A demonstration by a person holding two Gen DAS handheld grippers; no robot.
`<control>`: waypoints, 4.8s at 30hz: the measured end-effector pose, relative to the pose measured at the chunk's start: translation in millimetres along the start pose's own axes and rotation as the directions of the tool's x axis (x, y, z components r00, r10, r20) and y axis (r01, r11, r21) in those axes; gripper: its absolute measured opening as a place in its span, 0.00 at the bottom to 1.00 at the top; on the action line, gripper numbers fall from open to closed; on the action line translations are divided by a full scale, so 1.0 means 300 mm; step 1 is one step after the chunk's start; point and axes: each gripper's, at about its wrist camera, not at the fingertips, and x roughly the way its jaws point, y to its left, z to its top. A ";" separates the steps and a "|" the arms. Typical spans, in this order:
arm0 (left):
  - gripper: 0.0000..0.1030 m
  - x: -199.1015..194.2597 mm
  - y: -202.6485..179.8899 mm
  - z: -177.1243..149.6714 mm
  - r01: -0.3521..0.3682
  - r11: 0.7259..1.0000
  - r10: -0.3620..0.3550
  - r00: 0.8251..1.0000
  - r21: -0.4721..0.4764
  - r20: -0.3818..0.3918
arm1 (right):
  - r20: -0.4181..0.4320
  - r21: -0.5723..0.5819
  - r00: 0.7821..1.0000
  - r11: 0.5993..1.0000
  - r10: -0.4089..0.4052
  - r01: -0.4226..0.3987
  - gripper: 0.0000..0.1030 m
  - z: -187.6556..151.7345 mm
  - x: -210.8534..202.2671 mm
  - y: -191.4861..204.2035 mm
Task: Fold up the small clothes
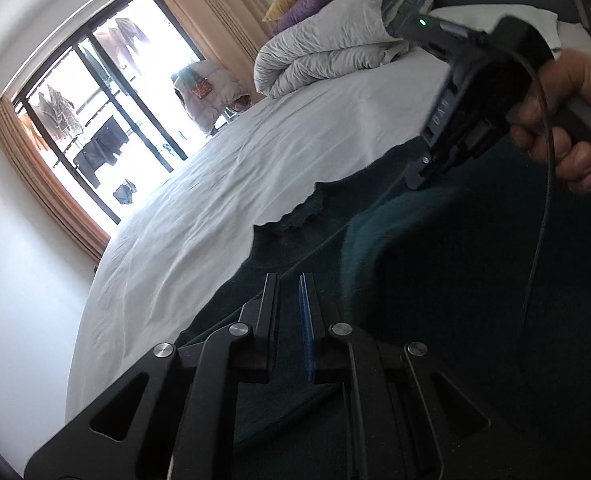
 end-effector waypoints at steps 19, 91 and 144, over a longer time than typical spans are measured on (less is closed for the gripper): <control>0.09 0.135 0.414 -0.349 -0.026 0.965 -0.059 0.948 -0.259 -0.314 | 0.066 -0.015 0.988 0.990 -0.141 0.142 0.59 -0.018 -0.068 0.005; 0.17 0.187 0.401 -0.462 -0.108 0.910 -0.025 0.950 -0.400 -0.313 | 0.628 0.693 0.705 0.650 -0.329 -0.313 0.56 -0.658 -1.016 -1.030; 0.89 0.345 0.474 -0.144 0.469 0.091 -0.754 0.609 -0.878 0.247 | 0.582 -0.596 0.773 0.514 -0.253 0.617 0.09 -0.401 0.053 0.567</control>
